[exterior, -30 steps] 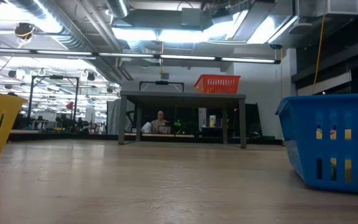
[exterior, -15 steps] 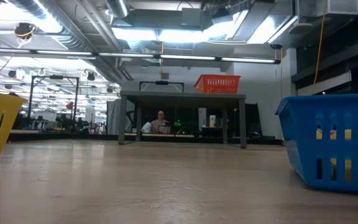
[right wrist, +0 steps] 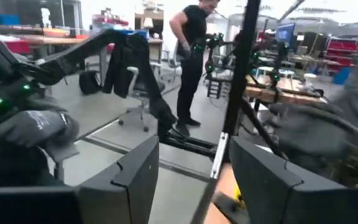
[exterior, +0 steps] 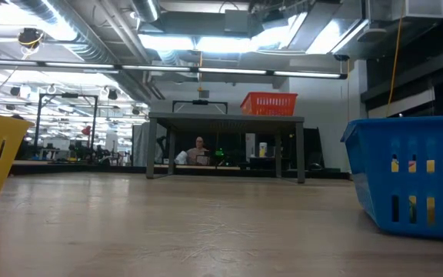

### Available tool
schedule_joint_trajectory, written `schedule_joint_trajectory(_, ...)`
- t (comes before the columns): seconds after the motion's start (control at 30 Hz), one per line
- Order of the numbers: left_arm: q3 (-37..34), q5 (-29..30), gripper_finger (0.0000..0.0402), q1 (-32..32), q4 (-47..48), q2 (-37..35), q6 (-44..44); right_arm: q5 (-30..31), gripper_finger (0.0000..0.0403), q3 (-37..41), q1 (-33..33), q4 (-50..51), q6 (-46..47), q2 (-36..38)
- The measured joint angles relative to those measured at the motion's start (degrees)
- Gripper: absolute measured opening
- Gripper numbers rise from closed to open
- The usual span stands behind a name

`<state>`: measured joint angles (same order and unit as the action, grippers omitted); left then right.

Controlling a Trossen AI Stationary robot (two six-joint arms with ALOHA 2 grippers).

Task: Pick & Place Office Desk Supplies
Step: Put the blue basket onto the shelf

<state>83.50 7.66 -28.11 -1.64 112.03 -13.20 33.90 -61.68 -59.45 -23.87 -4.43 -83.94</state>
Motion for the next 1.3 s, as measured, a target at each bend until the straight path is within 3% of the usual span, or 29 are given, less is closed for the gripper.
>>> schedule_joint_trajectory(0.13, -0.63, 0.57, 0.0161, -0.96, -0.24, 0.18, -0.04, -3.74, 0.0197, 15.12, -2.53, -18.92, -8.03, 9.25)
schedule_joint_trajectory(0.2, -0.98, 0.55, 0.0161, -1.06, -0.3, 0.34, -0.03, -3.59, 0.0197, 23.47, -3.73, -23.26, -9.68, 15.25)
schedule_joint_trajectory(0.3, -1.61, 0.81, 0.0161, -0.97, -0.36, 0.37, 0.41, -4.07, 0.0197, 33.72, -4.17, -26.65, -9.71, 24.93)
schedule_joint_trajectory(0.5, -1.88, 1.25, 0.0161, -0.34, -2.88, 0.37, 0.84, -19.31, 0.0197, 45.03, -4.27, -25.85, -12.76, 40.04)
schedule_joint_trajectory(0.6, -1.86, 2.75, 0.0161, 0.65, -4.21, 0.37, 0.65, -19.77, 0.0197, 50.54, -4.39, -24.69, -9.67, 44.73)
schedule_joint_trajectory(0.7, -1.86, 3.15, 0.0161, 1.66, -4.17, 0.37, 0.85, -17.08, 0.0197, 55.27, -4.23, -25.37, -6.51, 47.48)
schedule_joint_trajectory(0.87, -1.86, 4.93, 0.0161, 3.03, -4.42, 1.37, 1.44, -19.2, 0.0197, 60.72, -4.3, -26.69, -6.62, 49.33)
schedule_joint_trajectory(1.07, -1.86, 5.68, 0.0161, 5.3, -9.14, 5.52, 2.92, -17.58, 0.0197, 60.86, -4.32, -23.11, -6.69, 49.83)
schedule_joint_trajectory(1.3, 1.38, -2.12, 0.0161, 4.47, -5.51, 7.32, 3.74, -18.48, 0.0197, 60.84, -4.36, -22.59, -5.57, 49.83)
